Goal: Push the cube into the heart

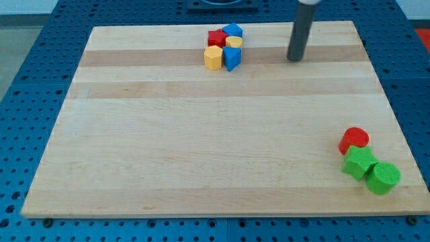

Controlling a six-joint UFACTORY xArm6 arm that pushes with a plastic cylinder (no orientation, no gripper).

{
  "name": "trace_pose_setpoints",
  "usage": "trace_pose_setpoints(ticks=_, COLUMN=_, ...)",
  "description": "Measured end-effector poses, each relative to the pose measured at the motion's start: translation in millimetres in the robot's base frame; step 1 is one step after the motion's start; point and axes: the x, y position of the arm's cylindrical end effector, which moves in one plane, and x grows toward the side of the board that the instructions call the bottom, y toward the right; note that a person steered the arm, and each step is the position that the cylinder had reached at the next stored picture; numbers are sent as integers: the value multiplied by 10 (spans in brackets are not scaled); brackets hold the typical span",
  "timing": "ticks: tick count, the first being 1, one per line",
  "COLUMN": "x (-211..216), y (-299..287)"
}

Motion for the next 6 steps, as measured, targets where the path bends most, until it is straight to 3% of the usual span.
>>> trace_pose_setpoints(ticks=2, x=-897, y=-531)
trace_pose_setpoints(ticks=5, x=-919, y=-1306)
trace_pose_setpoints(ticks=6, x=-855, y=-1292)
